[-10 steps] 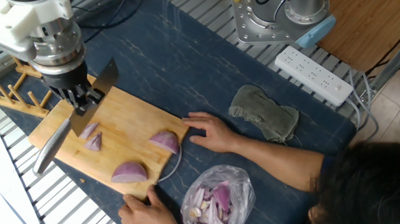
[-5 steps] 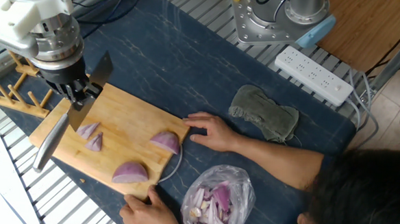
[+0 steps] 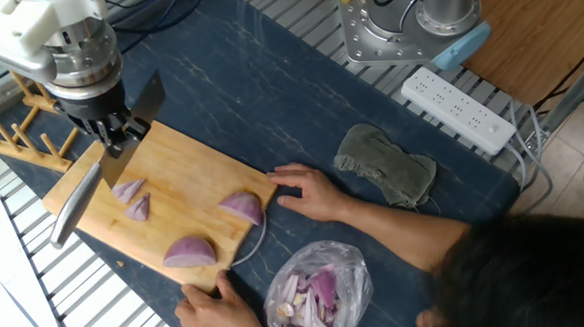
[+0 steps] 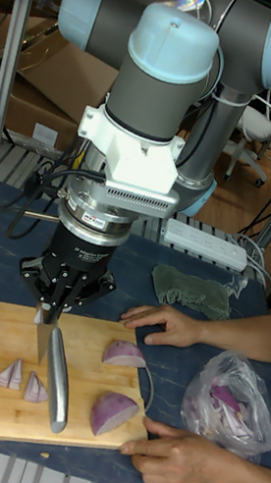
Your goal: Chop the onions
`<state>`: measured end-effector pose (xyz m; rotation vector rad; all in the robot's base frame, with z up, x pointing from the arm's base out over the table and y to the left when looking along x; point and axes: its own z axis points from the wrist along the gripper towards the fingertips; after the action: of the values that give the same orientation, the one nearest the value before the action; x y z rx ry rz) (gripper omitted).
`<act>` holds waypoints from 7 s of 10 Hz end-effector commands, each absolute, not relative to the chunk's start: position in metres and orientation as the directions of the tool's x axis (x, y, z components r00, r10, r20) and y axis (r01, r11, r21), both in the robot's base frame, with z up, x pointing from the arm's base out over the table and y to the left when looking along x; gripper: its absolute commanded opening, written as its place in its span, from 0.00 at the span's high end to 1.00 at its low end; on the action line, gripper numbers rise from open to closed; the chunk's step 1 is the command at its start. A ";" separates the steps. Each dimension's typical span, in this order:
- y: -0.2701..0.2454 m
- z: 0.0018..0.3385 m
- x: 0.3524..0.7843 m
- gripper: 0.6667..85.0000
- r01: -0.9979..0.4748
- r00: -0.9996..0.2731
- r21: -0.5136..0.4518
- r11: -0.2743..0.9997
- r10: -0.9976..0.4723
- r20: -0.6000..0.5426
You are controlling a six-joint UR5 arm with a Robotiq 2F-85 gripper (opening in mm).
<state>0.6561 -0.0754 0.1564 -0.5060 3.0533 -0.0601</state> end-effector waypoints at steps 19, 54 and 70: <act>-0.044 0.108 0.700 1.00 -0.240 -0.962 0.029 0.970 -0.234 -0.139; -0.042 0.106 0.693 1.00 -0.461 -0.882 0.005 0.887 -0.458 -0.112; -0.047 0.092 0.690 1.00 -0.468 -0.880 0.025 0.883 -0.464 -0.103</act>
<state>0.6888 -0.0486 0.0914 -0.7462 2.9607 0.0601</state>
